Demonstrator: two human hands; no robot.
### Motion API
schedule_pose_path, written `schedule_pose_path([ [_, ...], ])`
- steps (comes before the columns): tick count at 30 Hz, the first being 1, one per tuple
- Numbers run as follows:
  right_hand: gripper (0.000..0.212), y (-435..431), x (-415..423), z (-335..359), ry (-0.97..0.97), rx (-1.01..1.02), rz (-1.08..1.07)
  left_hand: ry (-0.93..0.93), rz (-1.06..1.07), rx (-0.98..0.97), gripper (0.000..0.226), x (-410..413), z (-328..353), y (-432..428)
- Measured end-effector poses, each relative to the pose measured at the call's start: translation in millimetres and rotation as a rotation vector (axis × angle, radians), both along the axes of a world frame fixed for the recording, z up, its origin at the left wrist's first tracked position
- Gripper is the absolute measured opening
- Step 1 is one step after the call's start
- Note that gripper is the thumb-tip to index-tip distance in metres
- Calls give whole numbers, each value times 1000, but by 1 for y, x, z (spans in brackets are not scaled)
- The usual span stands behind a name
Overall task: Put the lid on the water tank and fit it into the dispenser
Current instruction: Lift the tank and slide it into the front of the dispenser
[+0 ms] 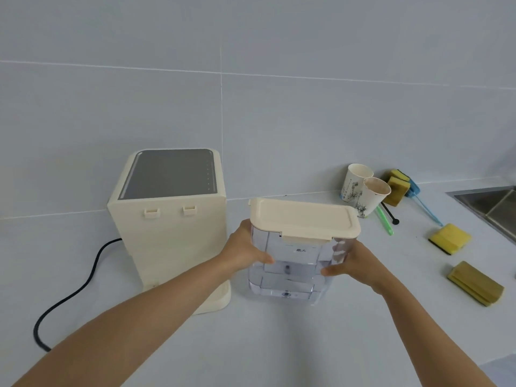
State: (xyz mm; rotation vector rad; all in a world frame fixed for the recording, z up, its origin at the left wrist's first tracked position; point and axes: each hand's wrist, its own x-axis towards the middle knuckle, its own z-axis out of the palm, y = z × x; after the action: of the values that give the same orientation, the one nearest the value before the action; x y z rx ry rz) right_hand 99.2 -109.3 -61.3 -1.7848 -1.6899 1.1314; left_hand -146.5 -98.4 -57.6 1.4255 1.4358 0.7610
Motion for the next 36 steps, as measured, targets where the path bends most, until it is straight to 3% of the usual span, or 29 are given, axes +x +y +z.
schedule_pose_path([
  [6, 74, 1, -9, 22, -49, 59, 21, 2, 22, -47, 72, -15, 18, -16],
  [8, 76, 25, -62, 36, -7, 100, 137, -13, 184, 18, 74, -66, 34, -18],
  [16, 86, 18, -83, 53, -56, 145, 200, -60, 155, 25, 74, -87, 50, -33],
  [23, 64, 13, -95, 50, 2, 110, 211, -32, 183, -78, 74, -94, 55, -30],
  [27, 66, 12, -99, 45, 54, 96, 193, -61, 203, -108, 65, -95, 51, -27],
  [36, 85, 15, -110, 27, 139, 87, 113, -121, 203, -155, 71, -101, 49, -12],
])
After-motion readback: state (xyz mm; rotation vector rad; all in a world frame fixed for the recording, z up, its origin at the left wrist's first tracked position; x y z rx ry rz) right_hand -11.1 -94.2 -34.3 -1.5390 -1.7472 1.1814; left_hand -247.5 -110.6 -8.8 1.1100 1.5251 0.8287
